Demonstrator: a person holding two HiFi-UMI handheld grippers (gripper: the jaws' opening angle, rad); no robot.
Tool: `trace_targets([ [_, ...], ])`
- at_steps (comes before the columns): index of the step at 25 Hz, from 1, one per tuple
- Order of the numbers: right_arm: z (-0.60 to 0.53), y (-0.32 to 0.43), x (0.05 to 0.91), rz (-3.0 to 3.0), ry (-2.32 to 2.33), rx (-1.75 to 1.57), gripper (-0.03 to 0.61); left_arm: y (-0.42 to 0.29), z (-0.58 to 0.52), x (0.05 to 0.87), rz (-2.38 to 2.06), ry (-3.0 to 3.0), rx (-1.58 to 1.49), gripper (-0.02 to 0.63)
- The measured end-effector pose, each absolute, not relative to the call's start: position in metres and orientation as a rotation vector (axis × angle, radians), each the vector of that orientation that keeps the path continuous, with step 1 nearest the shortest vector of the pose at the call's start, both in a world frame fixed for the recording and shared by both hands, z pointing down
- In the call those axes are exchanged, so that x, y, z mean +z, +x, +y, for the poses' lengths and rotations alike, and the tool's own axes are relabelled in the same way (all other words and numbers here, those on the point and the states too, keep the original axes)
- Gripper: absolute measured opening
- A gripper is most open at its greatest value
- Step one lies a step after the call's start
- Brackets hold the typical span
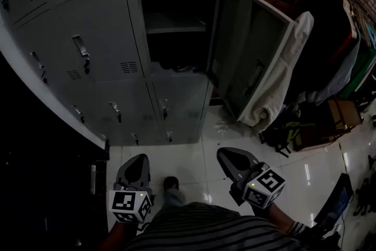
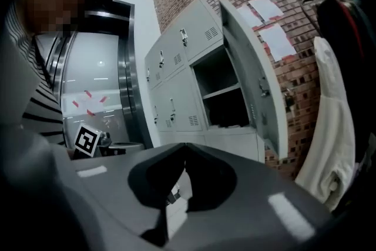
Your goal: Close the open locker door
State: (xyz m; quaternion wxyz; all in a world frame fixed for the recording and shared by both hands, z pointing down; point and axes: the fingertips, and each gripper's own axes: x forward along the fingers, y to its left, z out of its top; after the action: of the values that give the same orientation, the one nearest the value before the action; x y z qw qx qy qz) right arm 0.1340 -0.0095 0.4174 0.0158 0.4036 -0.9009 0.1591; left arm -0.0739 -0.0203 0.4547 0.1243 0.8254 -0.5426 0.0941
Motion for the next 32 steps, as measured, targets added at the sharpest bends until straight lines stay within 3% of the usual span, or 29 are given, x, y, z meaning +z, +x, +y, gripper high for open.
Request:
trace_targets([
  [5, -0.058, 0.097, 0.386, -2.861, 1.236, 0.381, 0.116, -0.087, -0.083, 0.449, -1.502, 2.503, 0.256, 0.003],
  [8, -0.089, 0.093, 0.371, -2.855, 1.320, 0.344, 0.114, -0.094, -0.123, 0.442, -1.445, 2.541, 0.229, 0.003],
  [11, -0.110, 0.102, 0.361, -2.821, 1.442, 0.306, 0.002, -0.091, -0.156, 0.438, -1.359, 2.604, 0.234, 0.003],
  [17, -0.101, 0.162, 0.327, -2.761, 1.661, 0.163, 0.003, -0.059, -0.191, 0.430, -1.230, 2.690, 0.215, 0.003],
  [23, -0.099, 0.267, 0.309, -2.666, 1.845, 0.068, 0.127, -0.022, -0.194, 0.422, -1.156, 2.743, 0.200, 0.003],
  [32, -0.136, 0.260, 0.314, -2.740, 1.667, 0.027, 0.143, -0.009, -0.189, 0.418, -1.190, 2.754, 0.232, 0.004],
])
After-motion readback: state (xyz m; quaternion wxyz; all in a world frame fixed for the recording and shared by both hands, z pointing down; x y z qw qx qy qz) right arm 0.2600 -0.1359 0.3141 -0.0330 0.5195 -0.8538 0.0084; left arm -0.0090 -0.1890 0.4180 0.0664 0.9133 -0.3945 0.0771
